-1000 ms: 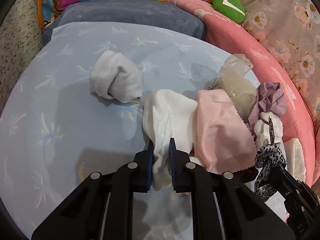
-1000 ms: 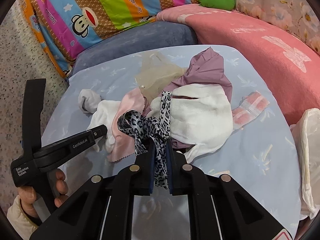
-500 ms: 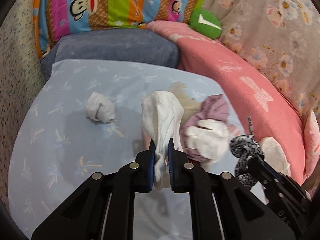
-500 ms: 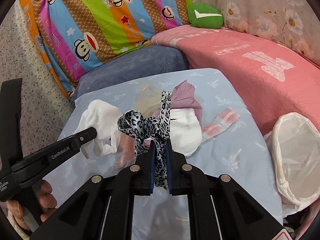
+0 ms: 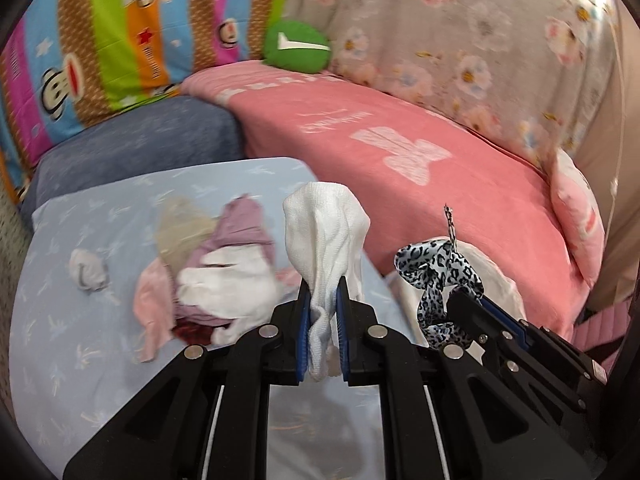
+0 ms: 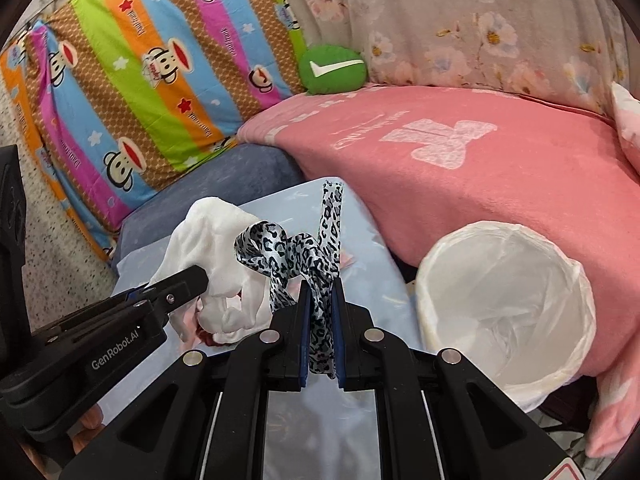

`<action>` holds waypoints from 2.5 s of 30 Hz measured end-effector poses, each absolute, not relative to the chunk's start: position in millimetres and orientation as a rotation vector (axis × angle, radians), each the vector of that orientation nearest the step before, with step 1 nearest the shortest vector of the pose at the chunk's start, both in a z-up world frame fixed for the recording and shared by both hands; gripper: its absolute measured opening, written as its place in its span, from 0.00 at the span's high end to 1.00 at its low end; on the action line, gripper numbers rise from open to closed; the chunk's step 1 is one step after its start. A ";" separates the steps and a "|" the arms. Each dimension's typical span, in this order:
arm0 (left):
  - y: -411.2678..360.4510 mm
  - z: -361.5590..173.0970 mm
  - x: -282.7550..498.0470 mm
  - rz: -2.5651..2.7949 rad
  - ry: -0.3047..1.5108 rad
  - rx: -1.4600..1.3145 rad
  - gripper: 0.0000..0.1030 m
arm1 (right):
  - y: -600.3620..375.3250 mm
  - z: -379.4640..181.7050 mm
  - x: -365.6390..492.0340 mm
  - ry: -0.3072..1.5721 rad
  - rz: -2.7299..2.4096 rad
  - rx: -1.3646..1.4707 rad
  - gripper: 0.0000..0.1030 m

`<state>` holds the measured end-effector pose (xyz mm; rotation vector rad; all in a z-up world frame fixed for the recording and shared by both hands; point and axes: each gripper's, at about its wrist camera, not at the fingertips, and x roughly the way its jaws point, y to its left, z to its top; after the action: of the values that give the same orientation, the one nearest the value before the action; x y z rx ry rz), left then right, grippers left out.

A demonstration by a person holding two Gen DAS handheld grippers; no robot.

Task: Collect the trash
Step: 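Carry the scarf and glove over the white bin and open both grippers, then move both tools back over the cloth pile on the table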

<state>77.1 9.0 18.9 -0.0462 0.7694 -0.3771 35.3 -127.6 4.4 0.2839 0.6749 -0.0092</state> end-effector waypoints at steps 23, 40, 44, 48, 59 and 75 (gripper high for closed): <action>-148.3 4.8 72.0 -0.680 0.816 0.134 0.86 | -284.4 -36.8 11.1 0.679 -0.279 0.451 0.88; -124.8 2.9 82.1 -0.532 0.820 0.081 0.16 | -275.3 -37.9 15.2 0.682 -0.278 0.432 0.58; -114.6 2.5 82.0 -0.506 0.825 0.054 0.16 | -264.7 -36.2 12.1 0.684 -0.262 0.418 0.55; -105.2 2.7 80.0 -0.480 0.822 0.044 0.16 | -256.1 -34.2 10.4 0.686 -0.248 0.407 0.54; -82.8 4.4 75.2 -0.437 0.806 0.018 0.16 | -231.3 -29.5 9.6 0.696 -0.211 0.373 0.54; -22.8 -8.4 83.2 -0.312 0.838 -0.061 0.16 | -186.7 -30.6 26.3 0.734 -0.139 0.309 0.48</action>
<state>83.2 -22.8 -8.4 -0.0613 0.8382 -0.3125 26.3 -186.7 -30.6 0.3089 0.7342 -0.1388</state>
